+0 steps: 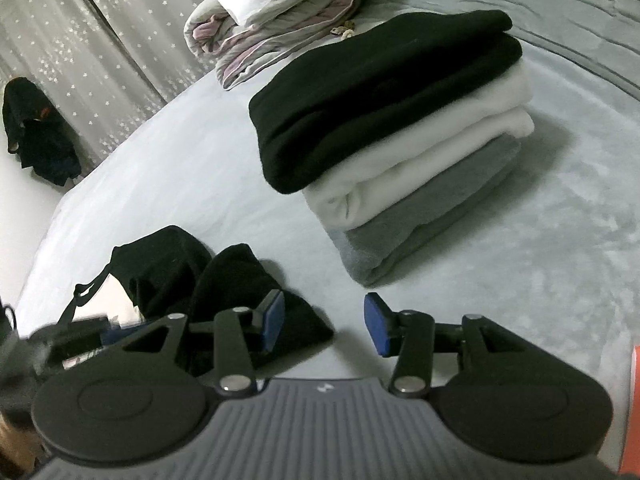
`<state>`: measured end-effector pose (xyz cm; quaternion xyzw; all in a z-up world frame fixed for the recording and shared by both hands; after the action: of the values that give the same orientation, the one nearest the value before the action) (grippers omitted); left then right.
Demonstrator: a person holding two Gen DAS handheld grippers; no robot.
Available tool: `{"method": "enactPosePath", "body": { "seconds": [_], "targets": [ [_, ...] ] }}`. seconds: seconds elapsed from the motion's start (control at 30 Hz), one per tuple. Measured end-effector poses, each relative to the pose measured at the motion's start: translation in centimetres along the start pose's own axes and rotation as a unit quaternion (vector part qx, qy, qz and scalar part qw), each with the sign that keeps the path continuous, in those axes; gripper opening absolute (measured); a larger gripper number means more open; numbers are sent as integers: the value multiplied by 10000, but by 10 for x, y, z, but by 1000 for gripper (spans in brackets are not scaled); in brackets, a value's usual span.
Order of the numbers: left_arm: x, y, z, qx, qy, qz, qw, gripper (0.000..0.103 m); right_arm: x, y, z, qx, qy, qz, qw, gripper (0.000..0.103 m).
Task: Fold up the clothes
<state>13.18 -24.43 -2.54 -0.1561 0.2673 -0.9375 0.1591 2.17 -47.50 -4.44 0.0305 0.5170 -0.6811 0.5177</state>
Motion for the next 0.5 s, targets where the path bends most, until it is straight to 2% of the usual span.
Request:
{"method": "enactPosePath", "body": {
  "seconds": [0.1, 0.2, 0.3, 0.37, 0.4, 0.43, 0.47, 0.5],
  "targets": [
    [-19, 13, 13, 71, -693, 26, 9976, 53, 4, -2, 2, 40, 93, -5, 9999, 50],
    [-34, 39, 20, -149, -1273, -63, 9917, 53, 9, -5, 4, 82, 180, -17, 9998, 50],
    [-39, 64, 26, -453, -1549, -126, 9868, 52, 13, -8, 7, 116, 242, -18, 9996, 50],
    [-36, 80, 25, -764, -1597, -13, 9842, 48, 16, -10, 8, 154, 301, -28, 9994, 50],
    [-33, 88, 24, -918, -1582, 79, 9831, 33, 19, -11, 10, 176, 334, -35, 9993, 50],
    [-28, 90, 23, -932, -1474, 105, 9846, 22, 21, -13, 11, 198, 367, -42, 9991, 50],
    [-23, 91, 23, -935, -1358, 126, 9862, 6, 23, -14, 12, 222, 401, -47, 9989, 50],
    [-17, 93, 22, -937, -1241, 147, 9877, 5, 25, -16, 13, 248, 441, -47, 9987, 50]
  ]
}}
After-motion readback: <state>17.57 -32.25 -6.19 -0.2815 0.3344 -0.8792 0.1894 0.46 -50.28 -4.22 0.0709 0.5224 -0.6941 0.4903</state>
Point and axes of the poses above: each gripper's, at about its wrist camera, not at the fingertips, and y roughly the way its jaws point, x to its right, z to its top, the point moved 2 cm from there along y, roughly the way its jaws point, and after that the axes turned 15 degrees about y, right-handed, at the moved point
